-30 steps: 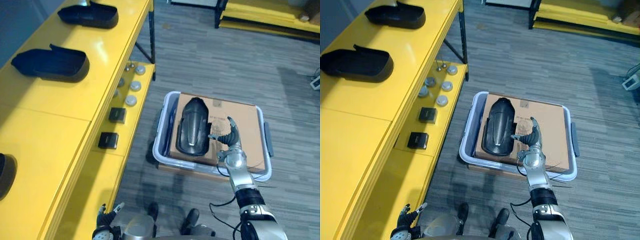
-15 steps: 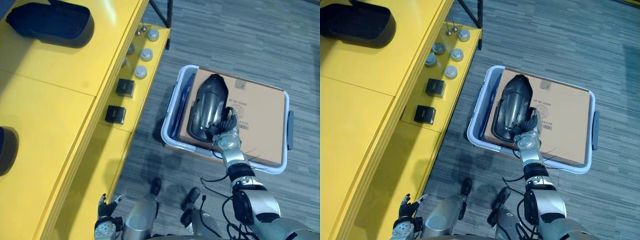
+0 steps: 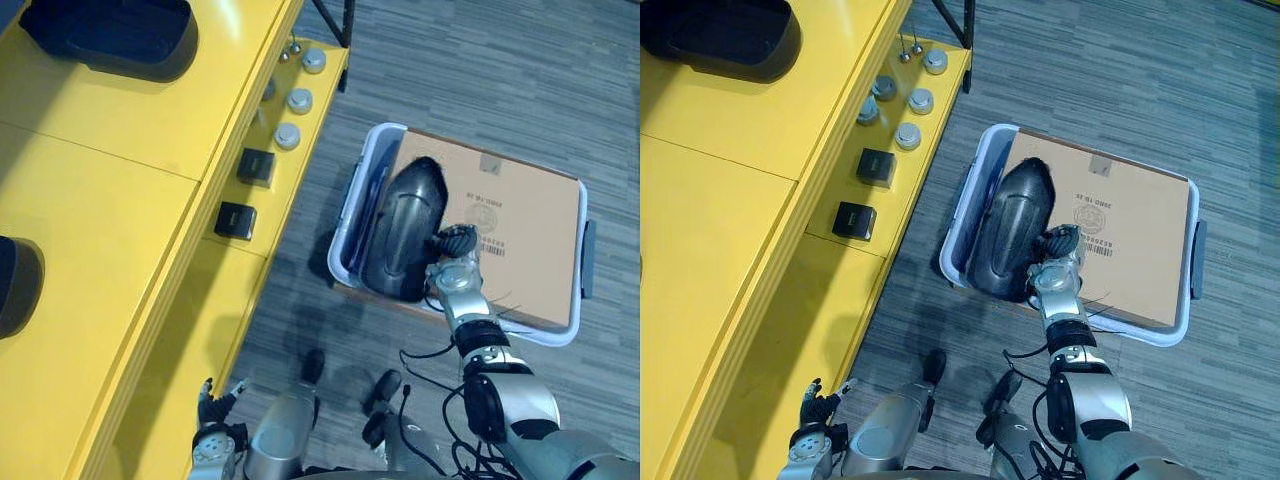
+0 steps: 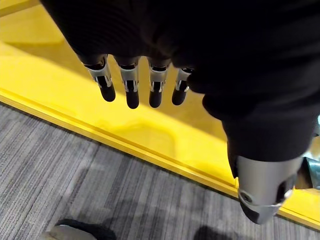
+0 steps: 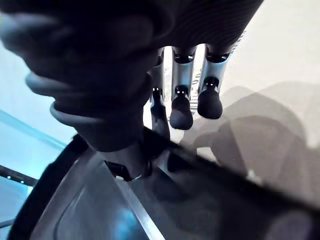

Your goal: Walk over and take plastic housings, then place them on the shelf

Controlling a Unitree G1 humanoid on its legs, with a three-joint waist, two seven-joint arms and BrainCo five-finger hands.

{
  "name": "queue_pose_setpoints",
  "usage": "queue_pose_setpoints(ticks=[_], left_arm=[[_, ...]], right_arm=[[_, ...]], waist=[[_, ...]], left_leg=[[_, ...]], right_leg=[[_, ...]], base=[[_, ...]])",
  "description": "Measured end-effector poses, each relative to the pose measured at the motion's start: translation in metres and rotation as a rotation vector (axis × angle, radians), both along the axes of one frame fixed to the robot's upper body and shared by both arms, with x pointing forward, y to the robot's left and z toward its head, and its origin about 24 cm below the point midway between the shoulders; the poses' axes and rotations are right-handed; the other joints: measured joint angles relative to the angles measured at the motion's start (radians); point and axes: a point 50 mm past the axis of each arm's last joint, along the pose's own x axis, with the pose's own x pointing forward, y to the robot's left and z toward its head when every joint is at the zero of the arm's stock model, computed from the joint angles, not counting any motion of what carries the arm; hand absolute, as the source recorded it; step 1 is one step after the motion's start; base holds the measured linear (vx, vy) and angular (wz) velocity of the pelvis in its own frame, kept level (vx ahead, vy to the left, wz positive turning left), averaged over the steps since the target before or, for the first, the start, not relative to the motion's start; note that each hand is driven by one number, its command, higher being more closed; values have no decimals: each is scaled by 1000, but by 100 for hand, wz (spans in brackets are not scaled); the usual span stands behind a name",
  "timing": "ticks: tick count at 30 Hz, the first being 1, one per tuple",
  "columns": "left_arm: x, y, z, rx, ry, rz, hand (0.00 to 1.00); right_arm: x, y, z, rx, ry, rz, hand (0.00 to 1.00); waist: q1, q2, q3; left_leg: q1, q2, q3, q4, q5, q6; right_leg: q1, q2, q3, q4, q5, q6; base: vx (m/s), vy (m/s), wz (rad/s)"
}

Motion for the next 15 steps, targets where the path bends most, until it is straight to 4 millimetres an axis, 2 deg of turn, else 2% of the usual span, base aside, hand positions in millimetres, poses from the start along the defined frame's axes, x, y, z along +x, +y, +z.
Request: queue_pose_setpoints(ticks=[3, 8, 15], left_arm=[[0, 1, 0, 1, 0, 0, 0], [-1, 2, 0, 1, 2, 0, 0], [-1, 5, 1, 1, 1, -11, 0]], right_arm=[[-5, -4, -6, 38, -2, -17, 100], [-9, -9, 3, 46, -75, -32, 100], [-22, -21, 10, 37, -154, -88, 100]], waist=[[-10, -1, 0], [-27, -4, -2], [-34, -28, -17]], left_leg=[[15, -4, -4, -14, 8, 1], [19, -10, -7, -14, 10, 5], [44, -15, -12, -48, 36, 5]], right_leg=[[19, 0, 1, -20, 10, 3], [29, -3, 0, -34, 20, 9], [46, -8, -3, -43, 26, 16]], base=[[4, 11, 5], [-16, 18, 1], [-27, 10, 2]])
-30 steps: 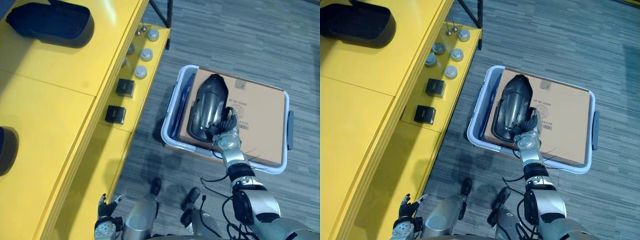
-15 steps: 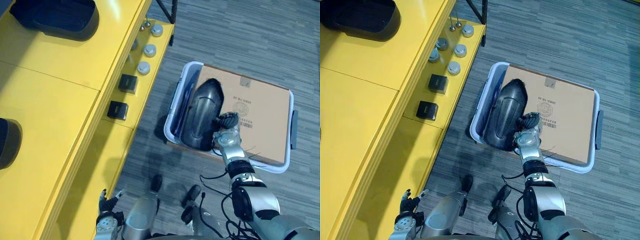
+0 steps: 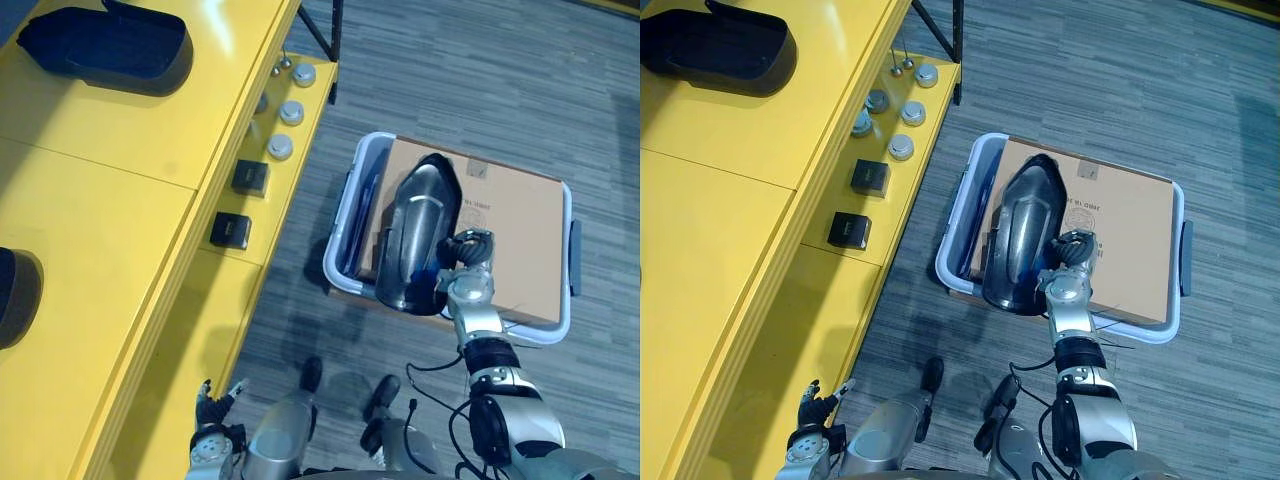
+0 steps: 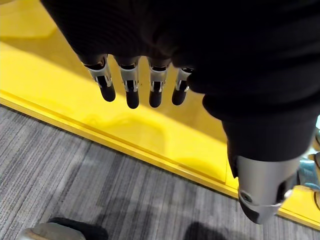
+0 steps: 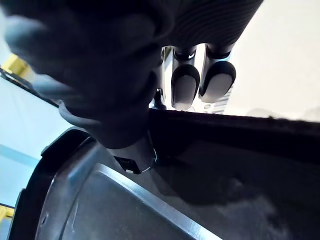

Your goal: Walk over and take plastic housings, then place them on the shelf

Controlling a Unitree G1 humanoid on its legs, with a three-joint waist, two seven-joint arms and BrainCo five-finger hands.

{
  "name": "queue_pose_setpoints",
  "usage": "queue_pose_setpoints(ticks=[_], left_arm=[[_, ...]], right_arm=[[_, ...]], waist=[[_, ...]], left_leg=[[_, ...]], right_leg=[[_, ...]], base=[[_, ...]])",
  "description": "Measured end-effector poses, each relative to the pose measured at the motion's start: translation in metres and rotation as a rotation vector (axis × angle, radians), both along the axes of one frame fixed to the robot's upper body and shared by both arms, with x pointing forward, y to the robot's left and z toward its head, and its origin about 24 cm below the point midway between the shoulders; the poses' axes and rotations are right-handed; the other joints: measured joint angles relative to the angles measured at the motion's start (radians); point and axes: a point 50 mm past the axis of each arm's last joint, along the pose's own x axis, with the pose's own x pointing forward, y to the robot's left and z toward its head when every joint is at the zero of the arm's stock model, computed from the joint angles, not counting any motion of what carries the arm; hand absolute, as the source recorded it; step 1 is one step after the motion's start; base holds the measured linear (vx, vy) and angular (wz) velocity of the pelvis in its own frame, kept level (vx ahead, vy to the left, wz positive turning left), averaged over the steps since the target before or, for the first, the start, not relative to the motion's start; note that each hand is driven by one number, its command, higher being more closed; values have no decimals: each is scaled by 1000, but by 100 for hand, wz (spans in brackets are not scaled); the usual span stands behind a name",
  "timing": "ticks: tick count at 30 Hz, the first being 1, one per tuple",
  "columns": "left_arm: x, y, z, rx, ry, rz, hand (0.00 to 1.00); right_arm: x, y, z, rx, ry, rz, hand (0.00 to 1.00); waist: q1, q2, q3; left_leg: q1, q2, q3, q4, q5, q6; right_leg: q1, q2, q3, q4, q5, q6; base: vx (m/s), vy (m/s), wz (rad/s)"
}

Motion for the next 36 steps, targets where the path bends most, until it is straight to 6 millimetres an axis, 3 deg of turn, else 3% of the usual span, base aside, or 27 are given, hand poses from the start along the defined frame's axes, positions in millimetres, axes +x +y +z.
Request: queue_pose_setpoints(ticks=[5, 8, 13, 19, 28, 30, 36], left_arm=[[12, -7, 18, 2, -112, -23, 0], [30, -24, 43, -7, -256, -81, 0], [64, -38, 112, 15, -600, -117, 0], [82, -56, 187, 72, -951, -162, 0], [101, -96, 225, 45, -1126, -306, 0], [103, -101, 228, 38, -1139, -325, 0], [110, -128, 243, 61, -1199, -457, 0]], right_arm=[[-11, -4, 20, -34, -119, -15, 100], [-21, -6, 40, -71, -227, -43, 100], [-35, -2, 67, -114, -380, -72, 100], [-41, 28, 95, -121, -528, 7, 100], [-49, 84, 124, -62, -701, 204, 100], [-50, 100, 129, -50, -727, 273, 100], [-54, 134, 139, -9, -777, 465, 100]], waist=[[-7, -11, -21], [-19, -14, -60], [-31, -10, -89], [-36, -4, -130], [-59, -1, -171], [-76, 1, -185], [-78, 4, -195]], left_leg=[[1, 1, 1, -2, 0, 0], [2, 1, -6, -8, 0, 1], [26, 0, -29, -13, 3, 4], [43, -5, -40, -15, 2, 4], [85, 0, 3, -24, 1, 5], [90, 1, 8, -28, 1, 5], [98, 8, 32, -31, 1, 4]], right_leg=[[1, 0, 4, -1, 0, 0], [1, 1, 0, -3, -1, 1], [33, 1, -25, -3, -13, 4], [54, -2, -38, -3, -23, 11], [68, -7, 5, 12, -24, 10], [67, -6, 12, 12, -26, 6], [62, -1, 36, 11, -23, 2]], base=[[-29, 11, 0], [6, 4, 1], [30, 2, 12], [16, 7, 7], [-25, 26, -12], [-35, 11, -17], [-27, 5, -11]])
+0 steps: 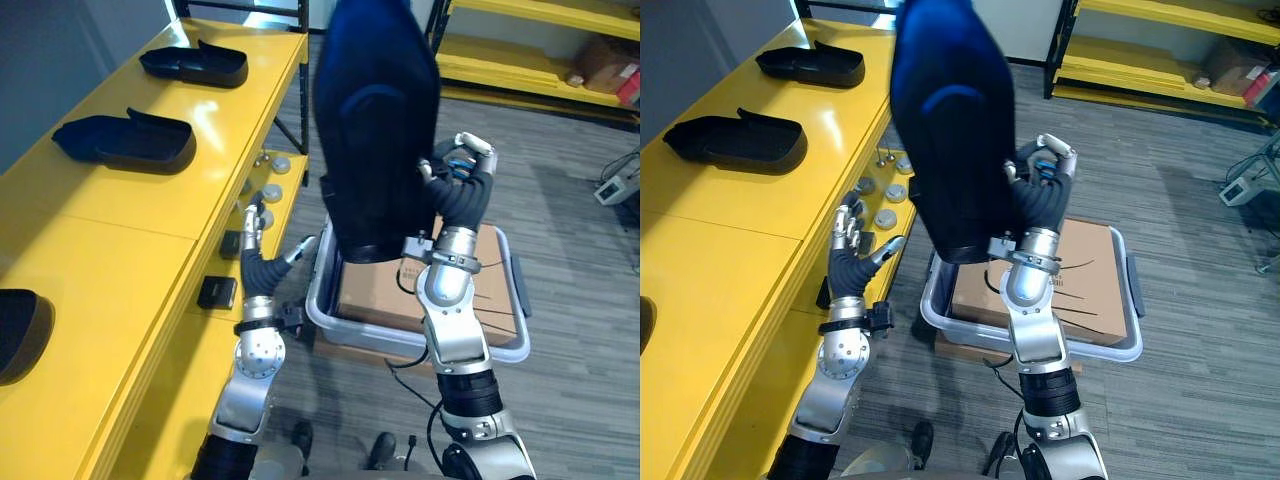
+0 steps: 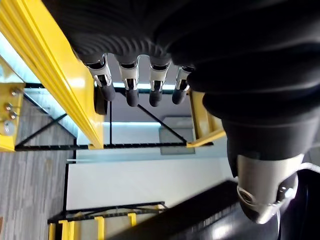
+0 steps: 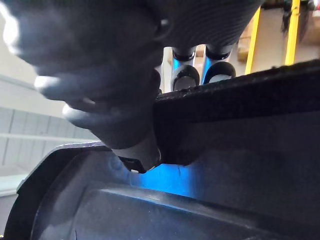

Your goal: Walk over and take plastic housings, then place them on the shelf

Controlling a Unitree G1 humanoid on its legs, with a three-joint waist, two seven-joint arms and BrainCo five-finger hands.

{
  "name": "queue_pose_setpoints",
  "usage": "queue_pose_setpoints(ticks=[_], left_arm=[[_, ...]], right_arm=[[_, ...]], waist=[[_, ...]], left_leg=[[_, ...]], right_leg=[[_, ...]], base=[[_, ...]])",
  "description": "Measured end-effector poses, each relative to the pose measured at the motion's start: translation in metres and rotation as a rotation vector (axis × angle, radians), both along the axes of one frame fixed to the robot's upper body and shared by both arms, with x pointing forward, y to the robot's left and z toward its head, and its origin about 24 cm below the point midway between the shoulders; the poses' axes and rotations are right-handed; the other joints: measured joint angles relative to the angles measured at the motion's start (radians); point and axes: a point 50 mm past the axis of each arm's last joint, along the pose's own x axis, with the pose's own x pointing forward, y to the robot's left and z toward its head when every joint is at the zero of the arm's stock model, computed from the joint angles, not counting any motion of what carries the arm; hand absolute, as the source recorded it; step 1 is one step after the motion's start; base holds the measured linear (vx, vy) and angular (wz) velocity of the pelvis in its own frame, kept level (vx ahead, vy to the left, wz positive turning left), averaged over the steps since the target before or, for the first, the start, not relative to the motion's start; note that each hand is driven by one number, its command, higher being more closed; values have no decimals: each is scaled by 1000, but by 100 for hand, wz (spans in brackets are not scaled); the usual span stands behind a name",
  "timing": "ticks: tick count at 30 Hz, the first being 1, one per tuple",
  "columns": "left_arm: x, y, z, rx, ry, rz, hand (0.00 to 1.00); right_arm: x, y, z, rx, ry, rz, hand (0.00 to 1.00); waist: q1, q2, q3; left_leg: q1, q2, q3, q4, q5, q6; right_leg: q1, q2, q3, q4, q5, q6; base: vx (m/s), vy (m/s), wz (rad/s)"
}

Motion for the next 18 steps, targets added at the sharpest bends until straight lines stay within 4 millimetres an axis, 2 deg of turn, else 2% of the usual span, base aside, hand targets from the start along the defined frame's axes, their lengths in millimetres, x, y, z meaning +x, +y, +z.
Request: queue_pose_setpoints(ticks=[3, 7, 8, 12, 13, 18], left_arm=[[3, -5, -4, 37, 28, -7, 0], [6, -9, -9, 76, 49, -3, 0], [8, -9, -9, 82, 52, 4, 100], [9, -9, -7, 95, 45, 10, 100], [9, -10, -7, 98, 45, 9, 100], [9, -14, -6, 102, 44, -7, 100]], right_arm=[[-4, 15, 2, 3, -12, 79, 100], [-4, 19, 7, 11, -30, 113, 100], [-4, 19, 7, 13, -30, 116, 100], [-5, 21, 7, 20, -36, 135, 100], [-5, 21, 7, 19, -41, 137, 0], [-6, 20, 8, 49, -55, 161, 0]], waist=[[-4, 6, -22], [-7, 9, -38], [-8, 9, -42], [-22, 9, -43], [-23, 9, -43], [-28, 9, -45]], left_leg=[[0, -1, 5, -1, 0, 0], [0, -1, 6, -1, 0, 0], [0, -1, 6, -1, 0, 0], [0, -1, 10, -1, 0, 0], [1, -1, 14, -1, 0, 0], [1, -1, 22, -2, 0, 0]], right_leg=[[-2, 0, 6, -2, 4, 6], [-2, 0, 8, -5, 5, 7], [-2, 0, 8, -5, 5, 6], [-2, 0, 12, -7, 9, 1], [-4, 0, 18, -8, 11, -1], [-6, 1, 26, -14, 14, -6]], base=[[19, 11, -6], [0, 0, 0], [0, 0, 0], [-8, 3, -2], [-35, 14, -10], [-26, 10, -5]])
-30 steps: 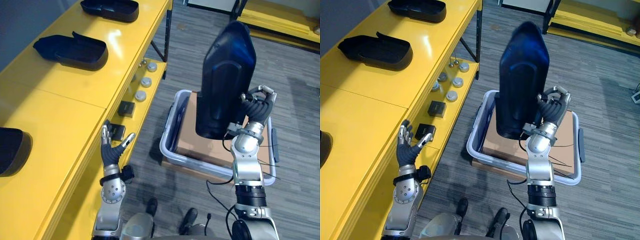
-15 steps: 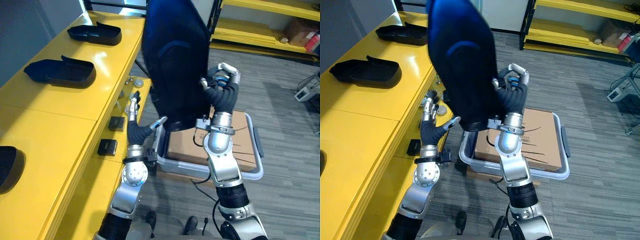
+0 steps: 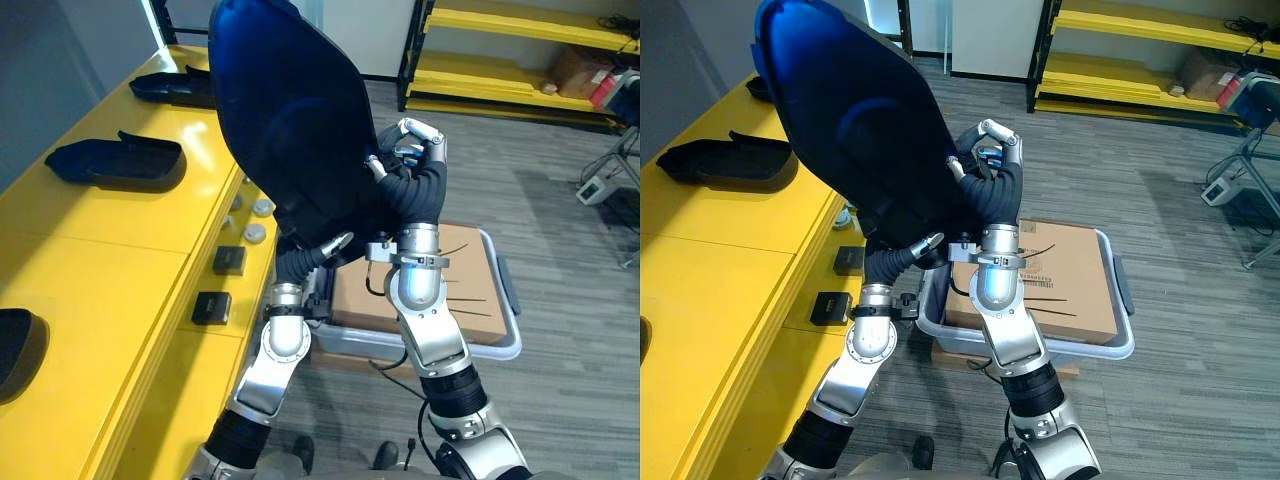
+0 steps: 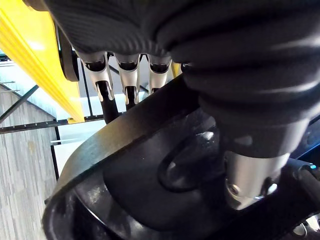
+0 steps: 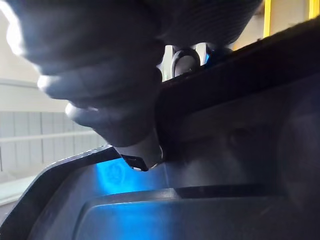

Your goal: Walk over and take plastic housings, then place them on the shelf

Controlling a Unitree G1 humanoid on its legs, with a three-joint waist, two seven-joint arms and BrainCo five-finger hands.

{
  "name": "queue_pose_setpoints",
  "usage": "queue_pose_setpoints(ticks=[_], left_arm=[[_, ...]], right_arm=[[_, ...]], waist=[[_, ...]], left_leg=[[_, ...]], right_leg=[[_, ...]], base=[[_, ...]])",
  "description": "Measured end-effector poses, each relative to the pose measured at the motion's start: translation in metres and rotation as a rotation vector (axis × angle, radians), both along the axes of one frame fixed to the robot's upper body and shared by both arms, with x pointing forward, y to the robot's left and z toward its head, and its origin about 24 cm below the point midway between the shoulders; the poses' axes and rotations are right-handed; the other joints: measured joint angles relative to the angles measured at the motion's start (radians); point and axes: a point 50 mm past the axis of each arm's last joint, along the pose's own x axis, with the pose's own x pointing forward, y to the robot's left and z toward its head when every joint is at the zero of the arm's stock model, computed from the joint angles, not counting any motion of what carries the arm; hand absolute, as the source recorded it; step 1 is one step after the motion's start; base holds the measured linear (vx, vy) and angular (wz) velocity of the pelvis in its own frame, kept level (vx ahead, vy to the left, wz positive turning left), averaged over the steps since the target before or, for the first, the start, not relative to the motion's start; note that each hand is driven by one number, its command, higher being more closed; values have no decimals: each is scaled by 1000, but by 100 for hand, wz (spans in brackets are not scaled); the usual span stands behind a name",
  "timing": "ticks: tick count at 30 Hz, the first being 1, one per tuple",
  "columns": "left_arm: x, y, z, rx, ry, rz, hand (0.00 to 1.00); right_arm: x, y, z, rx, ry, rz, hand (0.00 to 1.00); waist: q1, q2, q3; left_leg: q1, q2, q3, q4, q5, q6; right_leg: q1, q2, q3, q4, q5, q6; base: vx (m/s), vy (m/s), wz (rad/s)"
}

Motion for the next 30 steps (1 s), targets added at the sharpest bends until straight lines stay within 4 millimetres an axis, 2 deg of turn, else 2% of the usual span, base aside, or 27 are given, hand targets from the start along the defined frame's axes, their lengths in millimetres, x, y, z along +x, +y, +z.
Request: queue_pose_setpoints(ticks=[5, 10, 14, 18, 21, 22, 23, 26, 28, 30], left_arm=[[1, 3, -2, -6, 6, 26, 100], [3, 8, -4, 0, 23, 23, 100], [4, 9, -5, -23, 48, -15, 100], [3, 11, -10, -61, 83, -32, 100], [2, 16, -17, -75, 117, -20, 100], [0, 22, -22, -83, 141, -11, 100], [0, 25, -24, -86, 151, -6, 100], [-6, 38, -36, -105, 202, 28, 100], [-8, 42, -40, -107, 217, 35, 100], [-8, 48, -41, -114, 223, 56, 100]], right_arm=[[3, -5, -7, -24, 18, 25, 0], [4, -8, -11, -103, 20, 65, 0], [6, -19, -14, -102, 43, 85, 0], [11, -35, -13, -19, 63, 110, 0], [13, -62, -8, 96, 47, 95, 0], [12, -86, -4, 184, 14, 54, 0], [12, -98, -3, 212, 1, 32, 0], [1, -156, 6, 333, -91, -77, 0], [-6, -173, 3, 379, -113, -116, 0], [-18, -194, -14, 427, -89, -186, 0]], waist=[[0, 6, -29], [0, 6, -29], [0, 5, -29], [-7, 5, -29], [-18, 5, -29], [-23, 5, -30], [-23, 5, -30], [-27, 5, -29], [-28, 5, -30], [-33, 6, -30]], left_leg=[[0, 0, 2, -3, 0, 0], [5, 0, 1, -4, 0, 0], [27, 0, 5, -19, 1, 1], [31, 0, 8, -29, 1, 1], [31, 0, 9, -29, 1, 1], [31, 0, 11, -29, 0, 1], [31, 0, 12, -29, 0, 2], [30, 0, 13, -30, -1, 3], [29, 1, 13, -30, -2, 4], [29, 3, 12, -30, -3, 4]], right_leg=[[-1, 0, 1, -3, 3, 5], [4, 1, 1, -3, 3, 5], [15, 1, 9, -3, 0, 0], [12, 1, 13, -3, 0, 0], [12, 1, 14, -3, 1, 3], [11, 1, 15, -4, 3, 6], [11, 1, 16, -4, 3, 6], [11, 2, 17, -10, 3, 6], [11, 4, 17, -13, 3, 6], [11, 7, 17, -16, 3, 6]], base=[[0, 0, 0], [0, 0, 0], [-8, 8, -5], [-11, 13, -3], [0, 0, 0], [0, 0, 0], [0, 0, 0], [0, 0, 0], [0, 0, 0], [0, 0, 0]])
